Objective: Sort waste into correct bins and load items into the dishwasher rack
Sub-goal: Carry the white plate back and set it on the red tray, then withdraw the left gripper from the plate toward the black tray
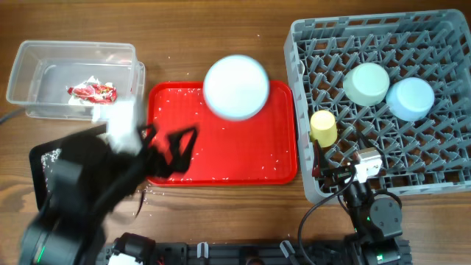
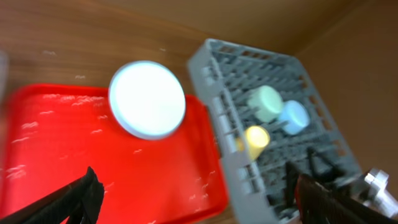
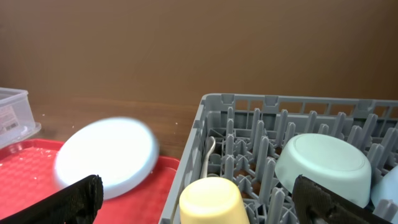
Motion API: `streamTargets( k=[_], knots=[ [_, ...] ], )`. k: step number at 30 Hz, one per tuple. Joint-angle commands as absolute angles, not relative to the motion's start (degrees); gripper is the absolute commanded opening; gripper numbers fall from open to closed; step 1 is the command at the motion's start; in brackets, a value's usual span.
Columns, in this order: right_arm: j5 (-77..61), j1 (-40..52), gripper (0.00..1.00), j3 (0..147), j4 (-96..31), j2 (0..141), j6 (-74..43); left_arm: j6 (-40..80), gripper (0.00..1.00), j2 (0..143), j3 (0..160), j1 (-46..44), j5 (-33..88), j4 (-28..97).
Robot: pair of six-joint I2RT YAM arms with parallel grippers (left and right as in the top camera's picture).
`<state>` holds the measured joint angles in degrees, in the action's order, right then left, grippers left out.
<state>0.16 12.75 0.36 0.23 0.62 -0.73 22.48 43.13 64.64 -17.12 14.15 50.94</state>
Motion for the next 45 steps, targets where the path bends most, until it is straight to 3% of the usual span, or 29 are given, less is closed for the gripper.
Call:
streamTargets(
  k=[1, 9, 12, 31, 37, 42, 45],
  knots=[
    [-0.05, 12.67, 1.0, 0.3, 0.45, 0.27, -0.16, 16.67, 1.0, 31.75, 64.42, -16.86, 7.35, 59.42],
    [-0.05, 12.67, 1.0, 0.3, 0.45, 0.27, -0.14, 14.22, 1.0, 24.82, 64.4, -16.86, 2.9, 63.7],
    [-0.03, 12.69, 1.0, 0.3, 0.43, 0.27, -0.14, 4.69, 1.0, 24.21, 60.27, -15.4, 2.94, 59.7],
    [-0.05, 12.69, 1.0, 0.3, 0.43, 0.27, -0.14, 5.15, 1.0, 25.12, 55.72, -14.02, 23.05, 46.3],
    [-0.05, 12.67, 1.0, 0.3, 0.45, 0.27, -0.14, 5.21, 1.0, 25.43, 55.72, -14.02, 23.59, 46.04],
    [-0.03, 12.69, 1.0, 0.3, 0.45, 0.27, -0.16, 16.82, 1.0, 34.41, 55.7, -14.02, 10.26, 52.82],
    [-0.03, 12.67, 1.0, 0.3, 0.43, 0.27, -0.14, 17.41, 1.0, 44.62, 55.7, -14.02, 16.67, 53.21]
  ],
)
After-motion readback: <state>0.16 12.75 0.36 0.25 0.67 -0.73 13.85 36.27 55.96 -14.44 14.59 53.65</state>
